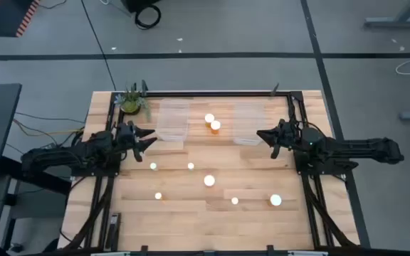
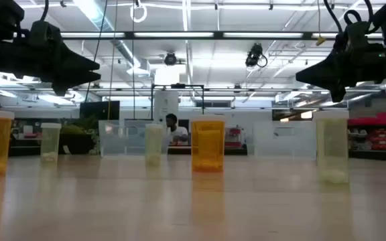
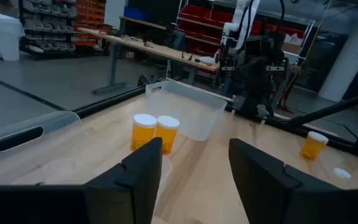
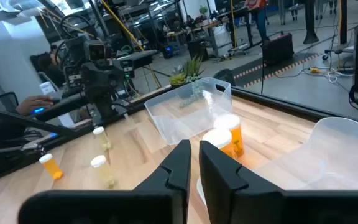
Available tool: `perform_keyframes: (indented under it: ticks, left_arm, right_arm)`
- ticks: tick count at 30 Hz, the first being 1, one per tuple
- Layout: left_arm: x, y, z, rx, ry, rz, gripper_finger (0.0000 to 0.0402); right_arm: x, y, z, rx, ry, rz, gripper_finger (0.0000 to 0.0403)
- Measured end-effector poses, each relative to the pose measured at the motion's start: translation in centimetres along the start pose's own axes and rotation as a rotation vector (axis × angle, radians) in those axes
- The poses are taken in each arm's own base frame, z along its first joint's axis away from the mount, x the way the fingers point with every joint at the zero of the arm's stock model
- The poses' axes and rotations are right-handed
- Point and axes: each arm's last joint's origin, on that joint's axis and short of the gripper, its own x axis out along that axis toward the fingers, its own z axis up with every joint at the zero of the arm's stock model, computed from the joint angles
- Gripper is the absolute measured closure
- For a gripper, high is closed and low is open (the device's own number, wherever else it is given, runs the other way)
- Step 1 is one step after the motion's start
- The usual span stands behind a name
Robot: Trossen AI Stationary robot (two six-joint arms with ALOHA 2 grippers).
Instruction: Pick and place medicine bottles into bin by pill shape (circle, oval)
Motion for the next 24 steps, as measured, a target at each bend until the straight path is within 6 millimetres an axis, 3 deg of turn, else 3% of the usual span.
perform_keyframes:
  ticks: [24]
  left_arm:
    - [0.00,-0.01,0.01,0.000,0.000,0.000,0.0209]
  right_arm:
    - [0.00,-0.01,-0.01,0.000,0.000,-0.001,0.0364]
